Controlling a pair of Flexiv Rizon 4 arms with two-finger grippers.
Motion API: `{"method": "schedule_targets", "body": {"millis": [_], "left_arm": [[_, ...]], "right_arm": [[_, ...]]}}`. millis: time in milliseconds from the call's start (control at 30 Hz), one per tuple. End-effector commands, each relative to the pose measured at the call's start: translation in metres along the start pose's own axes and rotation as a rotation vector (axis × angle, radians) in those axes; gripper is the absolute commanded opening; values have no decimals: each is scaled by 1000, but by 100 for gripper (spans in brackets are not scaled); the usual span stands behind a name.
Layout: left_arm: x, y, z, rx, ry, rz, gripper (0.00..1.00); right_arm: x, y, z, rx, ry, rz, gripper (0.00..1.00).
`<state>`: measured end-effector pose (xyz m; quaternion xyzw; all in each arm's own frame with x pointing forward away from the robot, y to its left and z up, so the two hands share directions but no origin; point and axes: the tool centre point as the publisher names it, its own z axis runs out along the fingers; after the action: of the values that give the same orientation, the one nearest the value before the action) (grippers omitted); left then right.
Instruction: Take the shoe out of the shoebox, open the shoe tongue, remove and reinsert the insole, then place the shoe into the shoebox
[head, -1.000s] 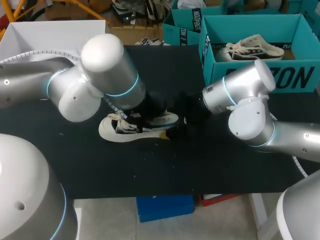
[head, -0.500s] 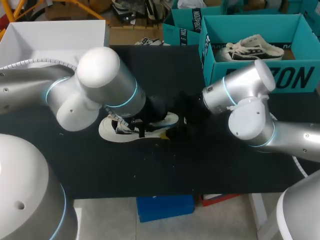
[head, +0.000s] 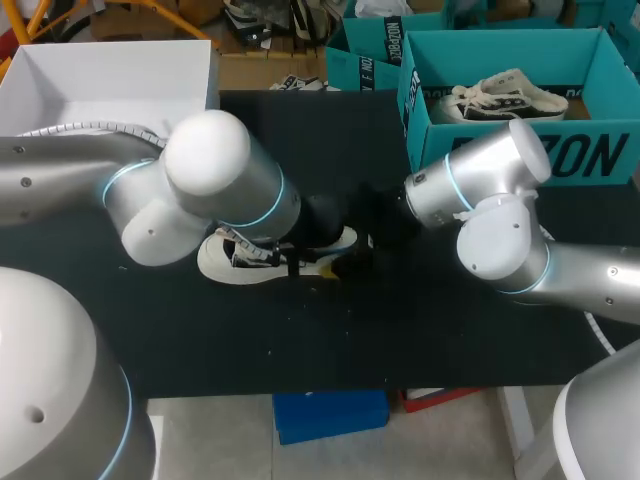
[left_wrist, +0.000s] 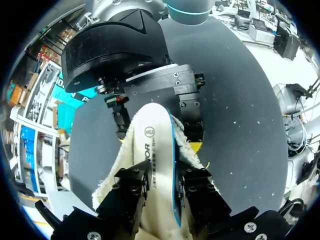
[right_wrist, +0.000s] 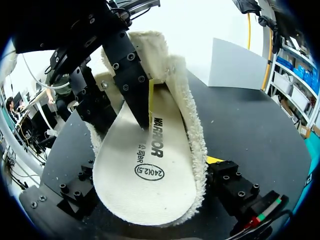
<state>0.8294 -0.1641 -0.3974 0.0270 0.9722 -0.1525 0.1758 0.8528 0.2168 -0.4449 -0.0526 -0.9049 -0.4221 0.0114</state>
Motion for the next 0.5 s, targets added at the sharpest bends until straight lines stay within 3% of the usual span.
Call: {"method": "schedule_targets", "body": {"millis": [33,433,467,500], "left_arm": [[0,-4,8,6,-9,1,29],[-10,-14,11,18,-32,5,28],[-10,-15,12,19,-33,7,26],[-10,-15,12,19,-34,8,12]], "right_arm": [[-1,0,1,1,-2,2,0],[-1,0,1,1,-2,2,0],[-1,0,1,1,-2,2,0],[-1,0,1,1,-2,2,0]]}}
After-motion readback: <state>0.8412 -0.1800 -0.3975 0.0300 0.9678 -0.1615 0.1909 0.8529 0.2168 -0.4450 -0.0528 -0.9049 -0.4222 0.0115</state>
